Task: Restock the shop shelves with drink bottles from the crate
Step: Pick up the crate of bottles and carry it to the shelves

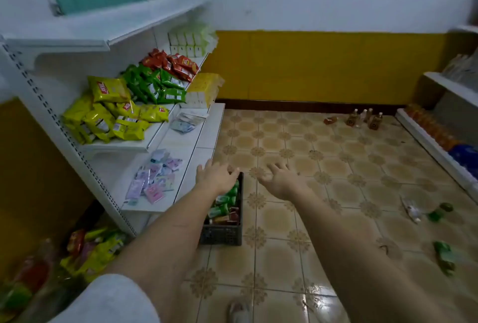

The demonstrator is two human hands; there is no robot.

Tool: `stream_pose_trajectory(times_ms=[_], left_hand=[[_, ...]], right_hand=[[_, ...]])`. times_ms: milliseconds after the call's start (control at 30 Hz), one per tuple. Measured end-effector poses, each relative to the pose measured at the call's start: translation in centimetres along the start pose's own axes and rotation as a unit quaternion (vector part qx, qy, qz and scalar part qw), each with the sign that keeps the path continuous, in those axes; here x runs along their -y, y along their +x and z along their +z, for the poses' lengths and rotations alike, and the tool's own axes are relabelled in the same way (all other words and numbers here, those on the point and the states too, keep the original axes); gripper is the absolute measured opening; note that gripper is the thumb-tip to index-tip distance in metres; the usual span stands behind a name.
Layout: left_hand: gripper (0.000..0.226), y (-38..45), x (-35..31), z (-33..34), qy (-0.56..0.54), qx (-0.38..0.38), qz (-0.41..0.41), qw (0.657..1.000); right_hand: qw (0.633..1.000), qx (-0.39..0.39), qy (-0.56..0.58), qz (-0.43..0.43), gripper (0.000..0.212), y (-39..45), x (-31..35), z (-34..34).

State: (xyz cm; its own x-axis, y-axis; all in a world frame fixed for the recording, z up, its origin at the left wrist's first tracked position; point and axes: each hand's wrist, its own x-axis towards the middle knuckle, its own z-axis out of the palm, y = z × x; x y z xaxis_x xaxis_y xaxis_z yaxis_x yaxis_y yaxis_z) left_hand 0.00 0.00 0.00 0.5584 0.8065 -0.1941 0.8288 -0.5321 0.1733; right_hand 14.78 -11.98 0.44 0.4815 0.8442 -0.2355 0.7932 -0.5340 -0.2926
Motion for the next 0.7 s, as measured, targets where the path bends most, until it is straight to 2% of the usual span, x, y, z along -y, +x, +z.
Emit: stream_pose_trajectory(times_ms=[133,233,467,700], left_hand=[[0.067,5.8,-0.5,1.8,-0.023,0.032,-0.024,0.999],[0.068,9.9,-1.6,2.8,-0.037,0.050,-0.011,0.998],[0.067,18.0,-3.6,4.7,-0.016,0.100,-0.017,0.995],[0.066,27.7,-9.2,6.4,-0.007,0.139,-0.015,0.990]], right_hand=[[0.999,0.028,-0.017,0.005,0.073,5.6,-1.3,-0.2],[0.998,0.050,-0.028,0.011,0.071,10.0,-2.6,-0.3],[0.995,0.095,-0.021,0.024,0.072,17.9,-6.0,1.0],[0.991,0.129,-0.015,0.030,0.072,27.2,-11.5,-0.1]])
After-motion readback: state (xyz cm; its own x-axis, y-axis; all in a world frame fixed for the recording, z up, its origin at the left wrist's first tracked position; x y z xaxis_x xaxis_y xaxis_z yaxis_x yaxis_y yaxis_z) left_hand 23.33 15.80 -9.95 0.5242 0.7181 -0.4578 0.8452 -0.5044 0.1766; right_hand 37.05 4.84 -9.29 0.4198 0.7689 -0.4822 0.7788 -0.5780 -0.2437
